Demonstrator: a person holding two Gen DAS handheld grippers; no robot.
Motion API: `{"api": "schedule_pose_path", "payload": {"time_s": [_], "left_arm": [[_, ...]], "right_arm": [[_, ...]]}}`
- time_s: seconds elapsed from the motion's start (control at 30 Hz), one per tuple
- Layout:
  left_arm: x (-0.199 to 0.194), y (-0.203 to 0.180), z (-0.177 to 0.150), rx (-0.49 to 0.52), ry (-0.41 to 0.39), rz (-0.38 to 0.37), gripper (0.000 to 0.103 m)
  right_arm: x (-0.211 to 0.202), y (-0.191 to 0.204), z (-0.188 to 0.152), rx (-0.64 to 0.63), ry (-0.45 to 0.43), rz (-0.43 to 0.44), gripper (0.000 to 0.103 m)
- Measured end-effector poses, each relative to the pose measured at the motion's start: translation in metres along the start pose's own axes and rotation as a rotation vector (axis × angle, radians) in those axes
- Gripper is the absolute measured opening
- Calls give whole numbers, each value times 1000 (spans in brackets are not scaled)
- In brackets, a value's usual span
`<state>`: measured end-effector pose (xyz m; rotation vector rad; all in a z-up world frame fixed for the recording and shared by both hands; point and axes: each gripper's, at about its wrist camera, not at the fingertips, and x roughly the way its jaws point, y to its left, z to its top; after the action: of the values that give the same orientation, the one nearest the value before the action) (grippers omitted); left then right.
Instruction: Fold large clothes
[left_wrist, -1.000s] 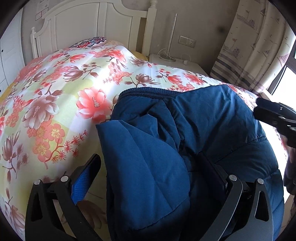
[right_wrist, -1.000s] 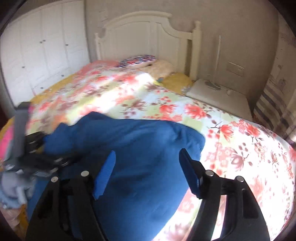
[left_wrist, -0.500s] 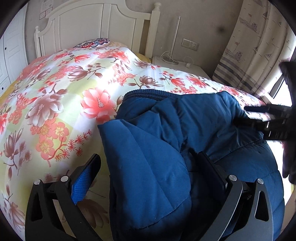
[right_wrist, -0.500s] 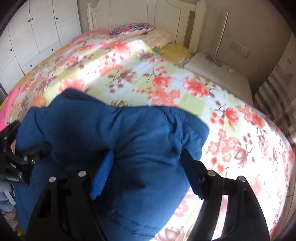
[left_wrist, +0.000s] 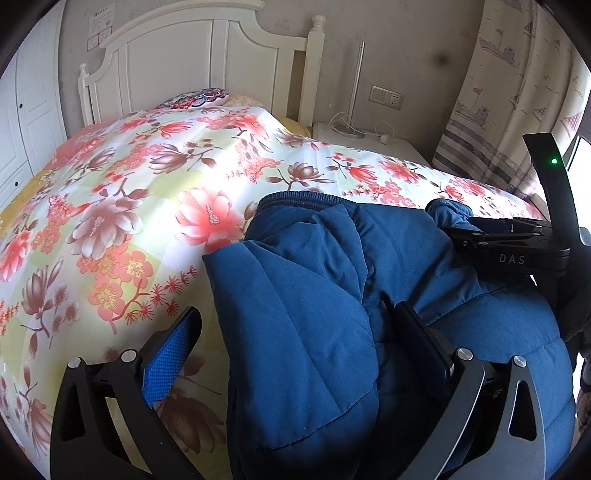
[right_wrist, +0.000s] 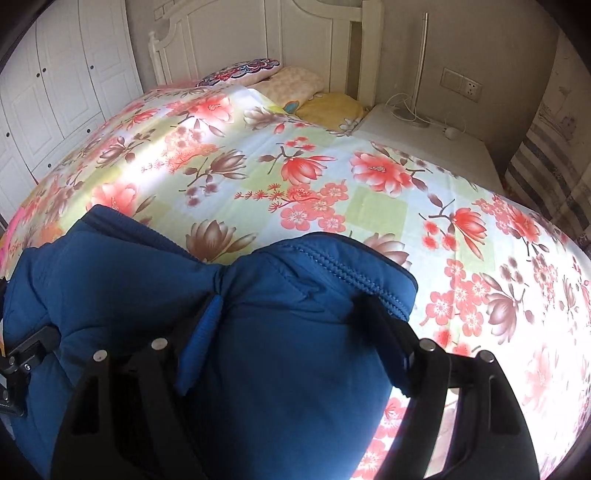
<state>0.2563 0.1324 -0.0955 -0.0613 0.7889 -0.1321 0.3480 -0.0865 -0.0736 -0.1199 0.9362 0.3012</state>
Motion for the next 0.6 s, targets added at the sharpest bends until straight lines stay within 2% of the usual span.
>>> {"api": "schedule_pose_path", "payload": {"time_s": [0.07, 0.13, 0.2, 0.27, 0.33, 0.4, 0.47, 0.6], "left_arm": [[-2, -1, 0, 6, -11, 15, 99], [-4, -1, -1, 11, -19, 22, 99], [-6, -1, -2, 7, -32, 29, 99], [-10, 1, -3, -5, -53, 48, 99], [-14, 1, -4, -6, -73, 62, 99], [-14, 1, -4, -5, -75, 64, 99], [-12, 3, -4, -11, -66, 79, 99], [-9, 9, -4, -33, -46, 39, 99]], "right_arm": [[-2, 4, 3, -29, 19, -30, 76], [-8, 13, 17, -67, 82, -93, 76], [-25, 31, 32, -120, 69, -121, 72], [-43, 51, 41, -168, 13, -61, 72], [-47, 76, 47, -224, 0, 13, 72], [-25, 99, 45, -294, 62, 75, 70], [6, 108, 40, -320, 147, 52, 75], [14, 89, 48, -211, 191, 142, 77]]}}
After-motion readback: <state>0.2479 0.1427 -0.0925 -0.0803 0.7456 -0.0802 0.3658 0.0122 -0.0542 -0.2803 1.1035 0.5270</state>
